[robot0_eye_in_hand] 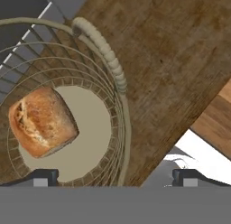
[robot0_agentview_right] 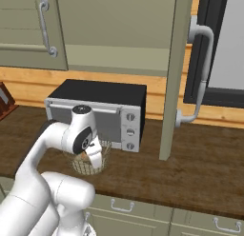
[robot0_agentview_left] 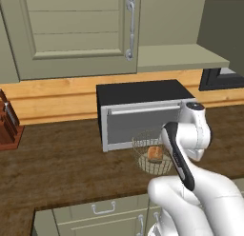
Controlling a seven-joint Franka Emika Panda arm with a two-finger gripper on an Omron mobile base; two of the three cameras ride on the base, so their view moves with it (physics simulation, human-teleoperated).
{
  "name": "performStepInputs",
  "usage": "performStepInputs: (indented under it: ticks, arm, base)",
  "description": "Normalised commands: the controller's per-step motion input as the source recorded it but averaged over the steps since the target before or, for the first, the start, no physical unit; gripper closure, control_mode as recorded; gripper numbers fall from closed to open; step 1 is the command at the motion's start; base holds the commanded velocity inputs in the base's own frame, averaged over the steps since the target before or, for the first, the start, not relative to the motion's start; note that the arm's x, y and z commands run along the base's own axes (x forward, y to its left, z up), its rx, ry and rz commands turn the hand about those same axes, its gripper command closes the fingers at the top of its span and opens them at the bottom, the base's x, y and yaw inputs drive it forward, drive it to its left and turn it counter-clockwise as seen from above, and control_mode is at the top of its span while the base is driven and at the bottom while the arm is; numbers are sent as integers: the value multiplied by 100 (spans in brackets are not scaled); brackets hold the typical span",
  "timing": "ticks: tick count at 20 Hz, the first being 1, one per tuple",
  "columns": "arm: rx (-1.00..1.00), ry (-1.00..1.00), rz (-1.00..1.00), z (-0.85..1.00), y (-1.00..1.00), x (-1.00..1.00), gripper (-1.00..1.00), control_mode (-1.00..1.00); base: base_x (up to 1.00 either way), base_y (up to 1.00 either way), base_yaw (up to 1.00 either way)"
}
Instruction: Open the cabinet, pick up the bread from the cabinet and place it in the basket. Then move the basket to the dining counter.
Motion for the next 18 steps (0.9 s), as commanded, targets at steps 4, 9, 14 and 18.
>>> performStepInputs:
  ticks: [4, 9, 14, 18]
  arm:
    - [0, 1, 0, -41, 0, 12, -100, -100]
    - [-1, 0, 0, -38, 0, 4, -100, -100]
    - [-1, 0, 0, -32, 0, 12, -100, -100]
    - [0, 0, 0, -20, 8, 6, 100, -100]
  base:
    - [0, 0, 0]
    - [0, 0, 0]
    - [0, 0, 0]
    - [0, 0, 0]
